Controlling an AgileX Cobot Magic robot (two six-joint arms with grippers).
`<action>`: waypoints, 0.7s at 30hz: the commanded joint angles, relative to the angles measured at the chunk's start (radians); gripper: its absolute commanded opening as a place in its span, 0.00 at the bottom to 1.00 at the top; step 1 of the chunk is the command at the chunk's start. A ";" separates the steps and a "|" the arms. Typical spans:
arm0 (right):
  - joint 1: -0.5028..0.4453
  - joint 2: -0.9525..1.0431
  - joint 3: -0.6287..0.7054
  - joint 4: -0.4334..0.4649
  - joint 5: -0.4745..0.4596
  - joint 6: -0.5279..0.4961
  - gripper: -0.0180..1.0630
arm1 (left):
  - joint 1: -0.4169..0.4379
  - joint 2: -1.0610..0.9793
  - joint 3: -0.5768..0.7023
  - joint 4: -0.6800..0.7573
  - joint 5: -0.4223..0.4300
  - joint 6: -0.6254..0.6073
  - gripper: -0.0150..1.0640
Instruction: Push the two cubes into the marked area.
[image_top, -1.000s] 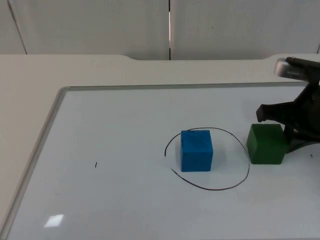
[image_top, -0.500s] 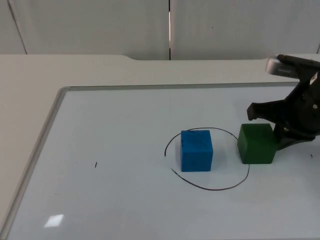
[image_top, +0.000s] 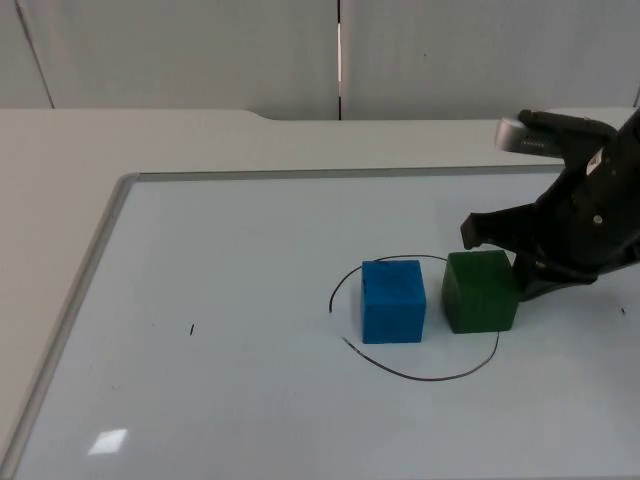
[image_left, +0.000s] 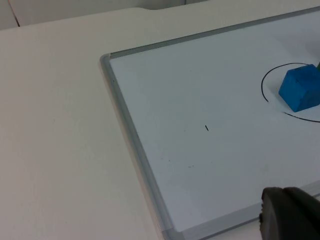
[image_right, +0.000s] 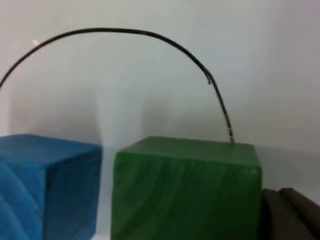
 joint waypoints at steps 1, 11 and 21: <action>0.008 -0.003 -0.004 -0.009 -0.020 -0.006 0.02 | 0.002 -0.004 0.005 0.004 -0.012 -0.007 0.01; 0.010 -0.003 -0.004 -0.009 -0.019 -0.006 0.02 | 0.002 -0.004 0.005 0.004 -0.012 -0.007 0.01; 0.067 -0.003 -0.004 -0.013 -0.022 -0.009 0.02 | 0.002 -0.004 0.005 0.004 -0.012 -0.007 0.01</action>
